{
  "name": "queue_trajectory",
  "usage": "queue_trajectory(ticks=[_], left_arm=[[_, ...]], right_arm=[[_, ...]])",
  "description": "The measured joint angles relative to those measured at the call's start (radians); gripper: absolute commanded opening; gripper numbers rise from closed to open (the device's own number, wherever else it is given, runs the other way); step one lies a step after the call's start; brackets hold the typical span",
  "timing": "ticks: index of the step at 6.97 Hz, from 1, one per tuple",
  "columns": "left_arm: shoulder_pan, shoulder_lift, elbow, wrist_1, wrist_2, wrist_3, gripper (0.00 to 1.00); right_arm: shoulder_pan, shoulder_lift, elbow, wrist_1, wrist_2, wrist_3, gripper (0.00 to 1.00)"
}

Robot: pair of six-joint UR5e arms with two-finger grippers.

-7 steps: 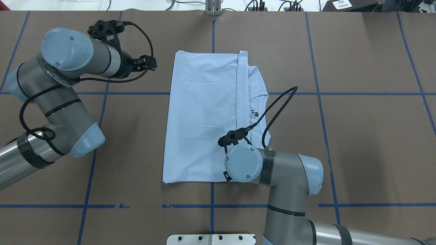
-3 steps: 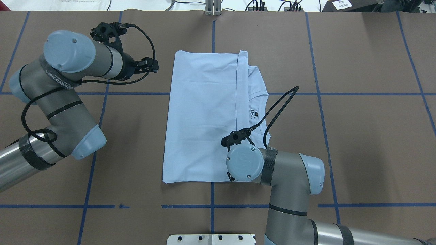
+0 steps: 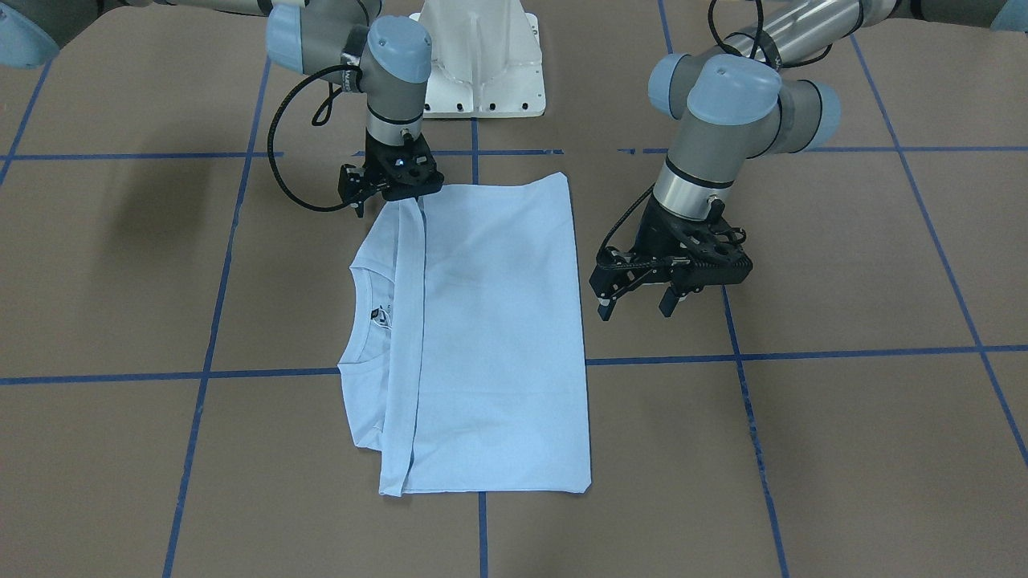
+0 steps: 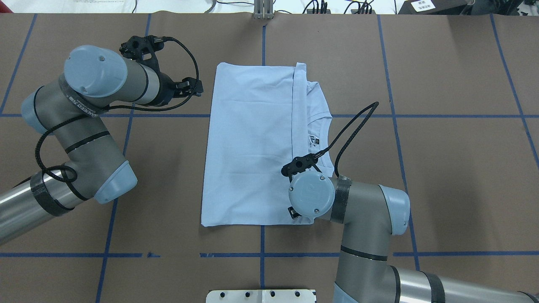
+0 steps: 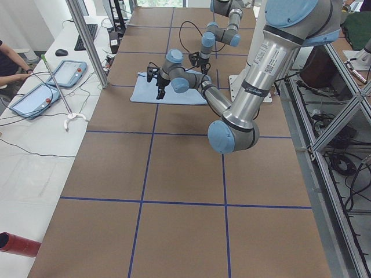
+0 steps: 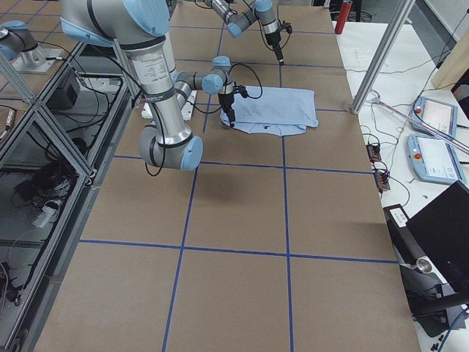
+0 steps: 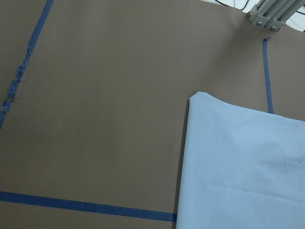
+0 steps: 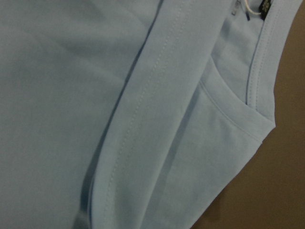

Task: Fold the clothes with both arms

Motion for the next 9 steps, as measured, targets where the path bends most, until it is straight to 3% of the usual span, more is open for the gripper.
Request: queue_trajectory(ticks=[6,9], left_arm=[[0.024,-0.005,0.002,-0.001,0.005,-0.009,1.00],[0.025,-0.004,0.003,-0.002,0.005,-0.005,1.00]], right_arm=[[0.027,-0.114,0.096,0.007,0.002,-0.020,1.00],[0.095,-0.057,0.085,0.005,0.039,-0.041,1.00]])
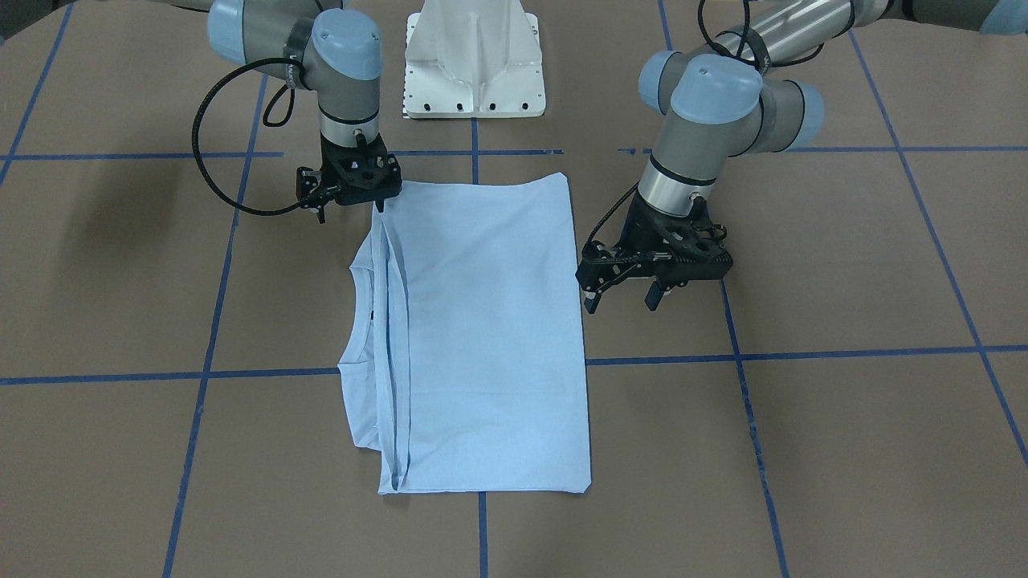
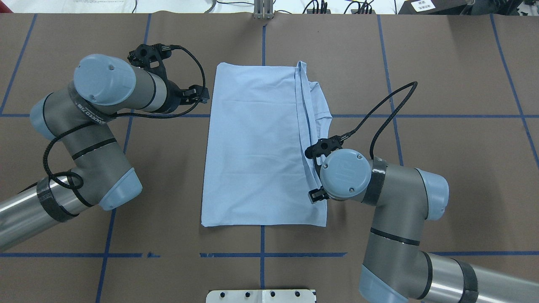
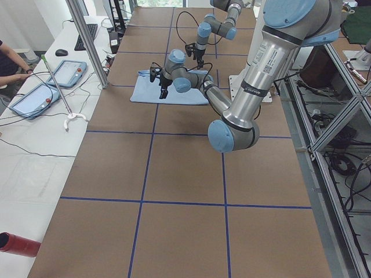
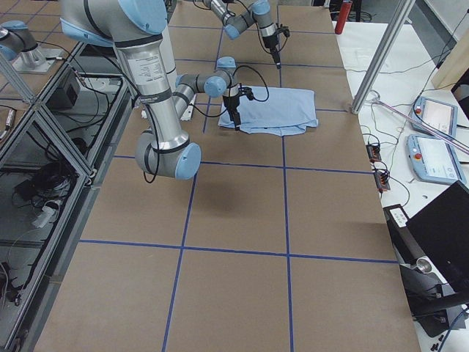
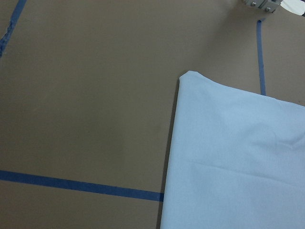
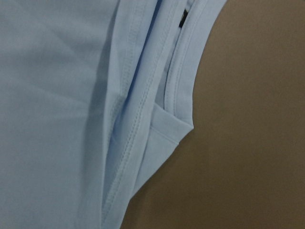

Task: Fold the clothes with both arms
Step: 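Slide the right gripper along the fold away from the robot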

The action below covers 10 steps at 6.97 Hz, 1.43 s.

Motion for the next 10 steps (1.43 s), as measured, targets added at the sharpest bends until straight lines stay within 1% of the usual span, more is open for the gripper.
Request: queue_trajectory(ticks=[1,2,3,4,5,7,10], left_arm=[[0.000,0.001,0.000,0.000,-0.001,0.003,1.00],[0.000,0.001,-0.001,-0.001,-0.002,0.009,1.00],[0.000,0.001,-0.003,-0.001,-0.003,0.016,1.00],[0.000,0.002,-0.003,-0.001,-0.004,0.019,1.00],[0.000,0.002,-0.003,-0.001,-0.005,0.020,1.00],[0.000,0.002,-0.003,-0.002,-0.005,0.021,1.00],[0.000,0.001,-0.003,-0.002,-0.005,0.020,1.00]], right_arm=[[0.025,0.039,-0.033,-0.001,0.005,-0.017,1.00],[0.046,0.092,-0.094,0.002,0.006,-0.033,1.00],[0.061,0.153,-0.179,0.019,0.007,-0.042,1.00],[0.069,0.191,-0.257,0.063,0.007,-0.045,1.00],[0.071,0.204,-0.305,0.106,0.012,-0.046,1.00],[0.086,0.204,-0.331,0.128,0.039,-0.053,1.00],[0.102,0.185,-0.332,0.131,0.071,-0.059,1.00]])
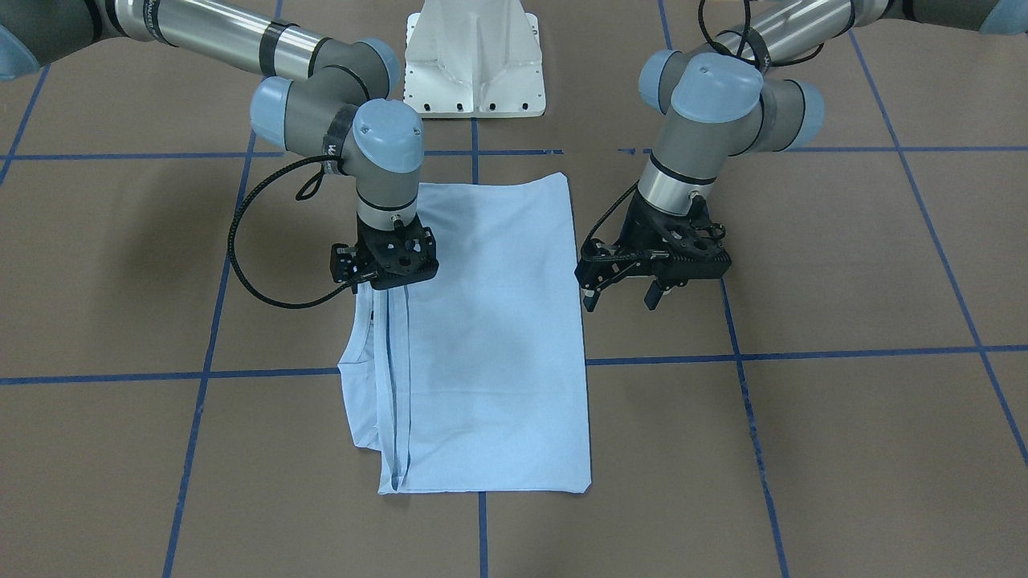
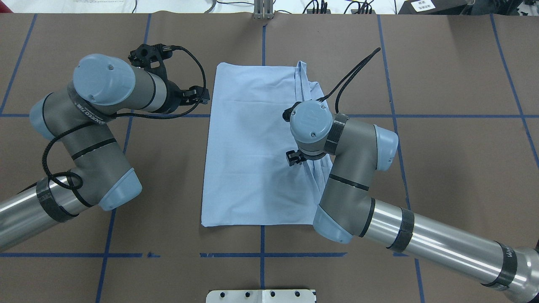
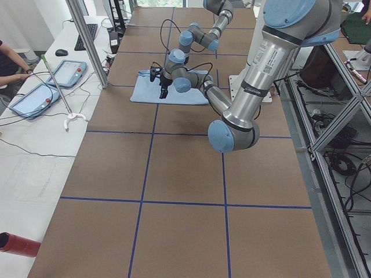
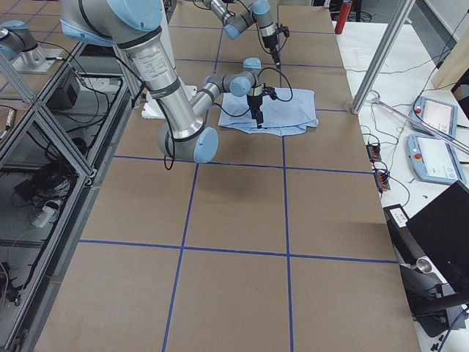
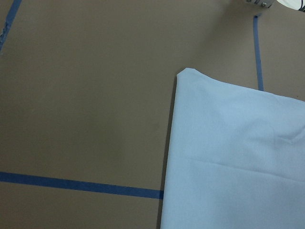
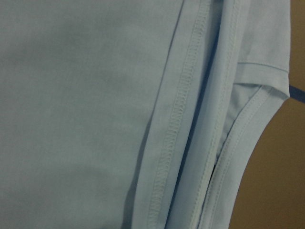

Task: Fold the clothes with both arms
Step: 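Slide the right gripper along the fold away from the robot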

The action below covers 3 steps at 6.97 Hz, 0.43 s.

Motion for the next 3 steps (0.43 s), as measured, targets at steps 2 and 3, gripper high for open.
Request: queue_trajectory(ticks=[2,3], left_arm=[[0.000,-0.001,0.001,-0.002,0.000,0.000,1.00],[0.000,-0.001,0.001,-0.003,0.000,-0.001,1.00]], right_arm=[[0.001,-0.007,0.003,0.000,0.003,0.000,1.00],[0.002,-0.009,0.004,0.000,0.004,0.000,1.00]])
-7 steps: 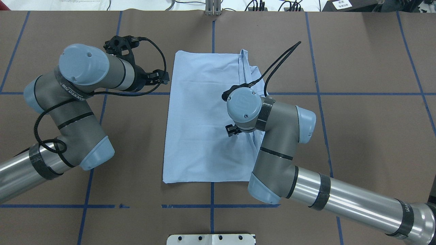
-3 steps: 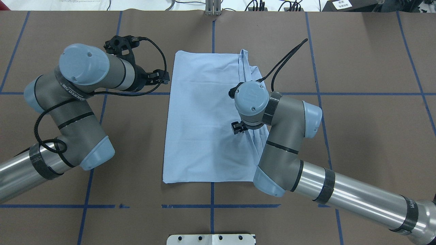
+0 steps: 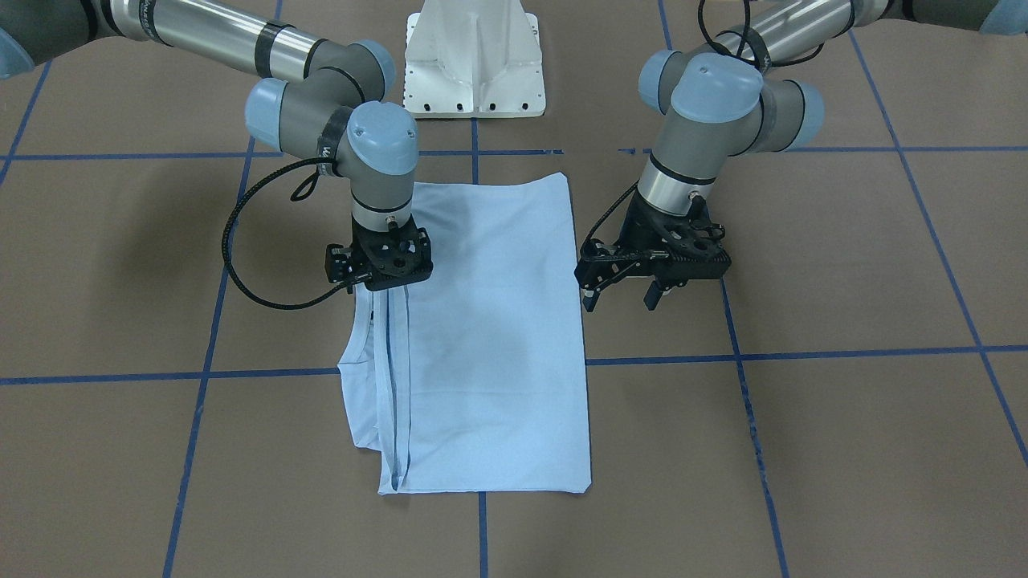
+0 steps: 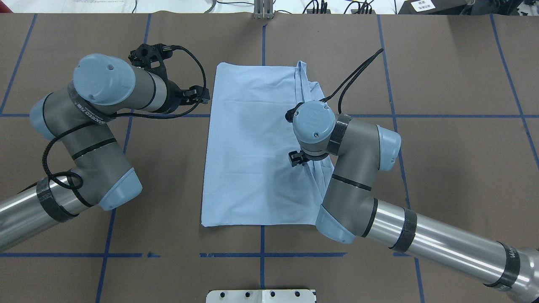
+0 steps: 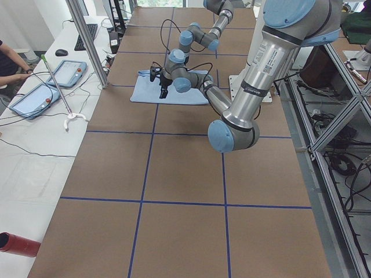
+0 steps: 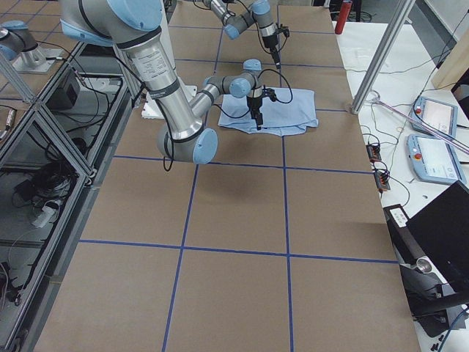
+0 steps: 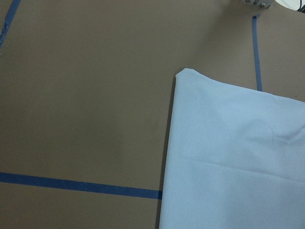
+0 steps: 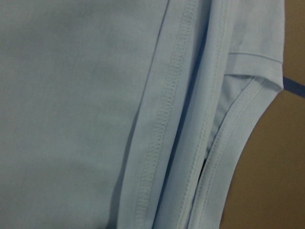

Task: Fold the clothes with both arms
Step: 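Slide the right gripper along the fold away from the robot, then raise the right gripper and move it to the shirt's far end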

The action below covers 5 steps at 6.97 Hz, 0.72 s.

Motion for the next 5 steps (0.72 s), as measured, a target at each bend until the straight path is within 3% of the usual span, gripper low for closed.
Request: queue_trajectory(ticks=[5], left_arm=[[0.000,-0.003,0.001,-0.001,0.000,-0.002,1.00]], right_arm=[[0.053,-0.069,0.051,0.001,0.040,-0.017,1.00]])
